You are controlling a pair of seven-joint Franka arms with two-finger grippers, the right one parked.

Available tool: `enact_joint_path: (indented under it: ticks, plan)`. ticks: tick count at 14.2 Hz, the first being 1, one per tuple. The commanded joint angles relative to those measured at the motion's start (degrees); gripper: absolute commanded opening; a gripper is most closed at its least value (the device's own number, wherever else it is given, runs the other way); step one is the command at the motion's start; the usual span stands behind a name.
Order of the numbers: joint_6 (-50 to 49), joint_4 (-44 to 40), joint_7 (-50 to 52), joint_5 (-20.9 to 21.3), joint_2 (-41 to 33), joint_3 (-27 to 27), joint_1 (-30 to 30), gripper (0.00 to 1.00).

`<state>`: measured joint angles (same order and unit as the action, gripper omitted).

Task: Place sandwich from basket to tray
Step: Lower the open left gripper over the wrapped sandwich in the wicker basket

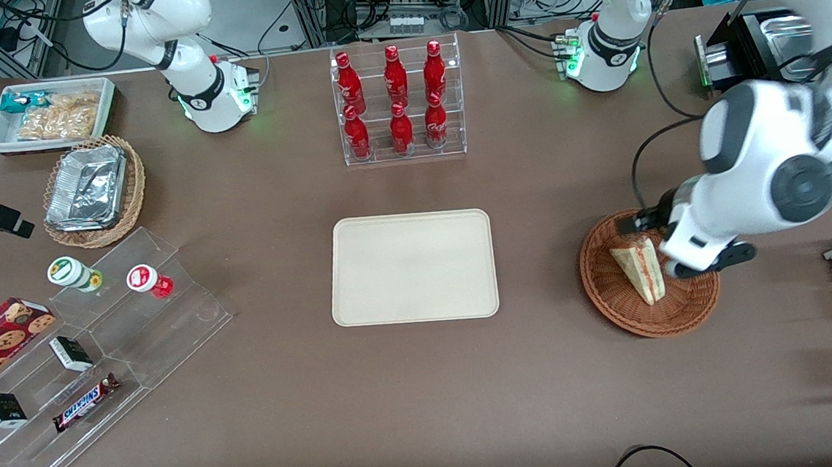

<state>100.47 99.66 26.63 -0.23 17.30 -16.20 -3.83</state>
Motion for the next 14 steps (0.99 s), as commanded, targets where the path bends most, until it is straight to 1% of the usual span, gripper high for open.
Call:
enact_joint_path:
  ticks: [1,3,4,7,9,14]
  plan:
    - [12.24,10.0,2.55,0.05,-0.62,2.48,0.49,1.0]
    - [19.47,13.18,2.64,0.05,1.32,2.93,-0.03,1.0]
    - [20.54,12.84,2.55,-0.03,2.9,2.93,-0.47,1.0]
    - [20.73,12.23,2.02,0.14,4.4,3.02,-1.36,1.0]
    - [22.04,12.23,2.02,0.23,5.54,3.98,-1.44,1.0]
    - [22.49,9.6,4.56,-0.04,4.94,4.07,-1.09,1.0]
